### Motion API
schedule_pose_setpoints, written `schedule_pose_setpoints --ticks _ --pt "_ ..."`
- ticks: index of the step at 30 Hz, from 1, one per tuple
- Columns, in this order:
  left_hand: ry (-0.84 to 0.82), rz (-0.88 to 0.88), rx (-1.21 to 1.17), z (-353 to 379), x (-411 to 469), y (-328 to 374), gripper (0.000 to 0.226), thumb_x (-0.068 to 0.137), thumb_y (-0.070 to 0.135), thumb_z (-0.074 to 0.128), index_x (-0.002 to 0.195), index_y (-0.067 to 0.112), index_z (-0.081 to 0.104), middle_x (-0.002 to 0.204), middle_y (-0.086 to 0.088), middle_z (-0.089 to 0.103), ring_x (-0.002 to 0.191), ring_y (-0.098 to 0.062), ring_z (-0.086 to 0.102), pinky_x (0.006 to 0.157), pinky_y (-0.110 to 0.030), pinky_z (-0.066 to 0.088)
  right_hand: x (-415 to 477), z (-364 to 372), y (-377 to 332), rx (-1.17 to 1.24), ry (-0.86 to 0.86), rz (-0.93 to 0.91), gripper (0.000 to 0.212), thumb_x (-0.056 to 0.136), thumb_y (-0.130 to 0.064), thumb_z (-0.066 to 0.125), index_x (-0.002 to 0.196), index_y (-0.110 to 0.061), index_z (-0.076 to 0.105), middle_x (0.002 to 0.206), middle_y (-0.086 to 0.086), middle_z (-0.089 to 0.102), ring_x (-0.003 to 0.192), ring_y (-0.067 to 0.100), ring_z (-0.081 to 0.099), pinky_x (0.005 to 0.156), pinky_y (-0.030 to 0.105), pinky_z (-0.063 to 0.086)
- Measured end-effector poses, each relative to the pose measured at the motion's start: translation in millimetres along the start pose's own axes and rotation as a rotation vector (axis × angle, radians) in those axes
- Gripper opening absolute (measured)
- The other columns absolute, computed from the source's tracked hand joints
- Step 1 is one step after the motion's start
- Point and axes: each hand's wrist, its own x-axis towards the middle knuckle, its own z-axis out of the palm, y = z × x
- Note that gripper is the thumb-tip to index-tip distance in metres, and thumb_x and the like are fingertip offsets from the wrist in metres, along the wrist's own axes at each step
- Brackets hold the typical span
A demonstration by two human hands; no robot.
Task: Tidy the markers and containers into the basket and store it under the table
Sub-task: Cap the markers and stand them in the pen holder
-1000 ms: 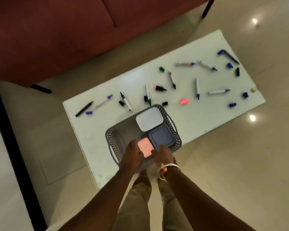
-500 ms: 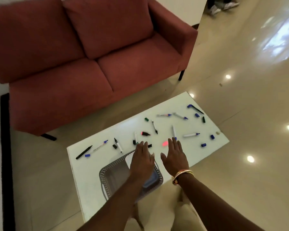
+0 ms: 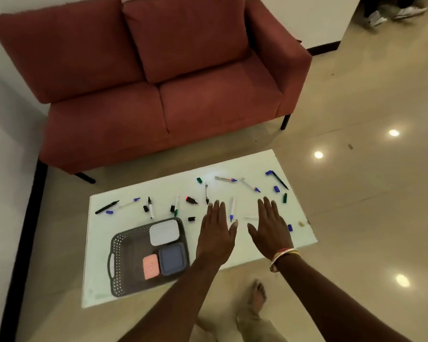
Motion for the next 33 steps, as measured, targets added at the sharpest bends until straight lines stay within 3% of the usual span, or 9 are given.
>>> schedule_pose_setpoints --ticks 8,13,16,22,26,31,33 --pt "0.063 -0.023 0.091 30.8 -8.5 51.8 0.087 0.089 0.066 -0.005 0.157 0.012 0.005 0.166 -0.004 0.003 0.153 -0.017 -0.003 0.122 -0.029 0.002 -8.5 -32.8 72.1 -0.062 -0.027 -0.106 0.076 0.097 -0.040 0.046 0.156 -0.011 0.008 0.165 0.007 0.003 0.152 0.025 0.000 0.119 0.042 0.024" --pt "0.105 -0.059 0.060 63.4 -26.4 80.5 0.069 0.102 0.051 0.019 0.157 0.012 0.001 0.165 -0.002 -0.002 0.153 -0.017 -0.006 0.123 -0.030 0.000 -31.0 -40.8 110.4 -0.106 -0.053 -0.181 0.078 0.097 -0.041 0.047 0.156 -0.012 0.006 0.165 0.005 0.003 0.152 0.023 -0.001 0.120 0.043 0.025" --pt "0.112 -0.080 0.065 95.7 -48.0 95.5 0.079 0.093 0.059 0.004 0.157 0.011 0.004 0.165 -0.004 0.000 0.153 -0.019 -0.004 0.124 -0.033 0.003 -49.9 -43.1 138.7 -0.115 -0.063 -0.208 0.077 0.097 -0.042 0.045 0.156 -0.013 0.005 0.165 0.004 0.000 0.152 0.022 -0.004 0.121 0.043 0.021" --pt "0.056 -0.146 0.090 161.5 -97.7 119.1 0.071 0.100 0.052 0.017 0.157 0.015 -0.003 0.165 -0.001 -0.008 0.150 -0.013 -0.016 0.118 -0.025 -0.007 -80.8 -32.3 196.9 -0.107 -0.123 -0.213 0.079 0.097 -0.044 0.043 0.157 -0.016 -0.001 0.163 -0.001 -0.012 0.151 0.019 -0.011 0.122 0.042 0.015" --pt "0.034 -0.225 0.057 219.6 -102.3 123.9 0.069 0.103 0.049 0.024 0.156 0.018 -0.007 0.165 0.002 -0.012 0.147 -0.010 -0.020 0.118 -0.025 -0.006 -80.3 0.0 247.5 -0.092 -0.169 -0.240 0.079 0.097 -0.044 0.043 0.156 -0.017 -0.002 0.162 -0.002 -0.016 0.149 0.018 -0.015 0.122 0.040 0.011" --pt "-0.020 -0.263 0.043 341.5 -89.1 113.7 0.088 0.085 0.070 -0.009 0.157 0.020 -0.004 0.165 0.003 -0.007 0.150 -0.011 -0.012 0.120 -0.026 0.000 -62.4 86.4 330.8 -0.089 -0.255 -0.281 0.077 0.099 -0.044 0.038 0.155 -0.017 -0.008 0.163 -0.001 -0.017 0.148 0.016 -0.018 0.122 0.038 0.007" --pt "-0.053 -0.287 0.034 402.9 -80.4 104.2 0.088 0.083 0.067 -0.010 0.157 0.020 -0.004 0.165 0.002 -0.005 0.150 -0.011 -0.011 0.120 -0.027 0.002 -55.2 130.3 368.9 -0.088 -0.269 -0.291 0.076 0.100 -0.043 0.038 0.156 -0.016 -0.006 0.163 0.000 -0.015 0.149 0.018 -0.015 0.122 0.038 0.008"
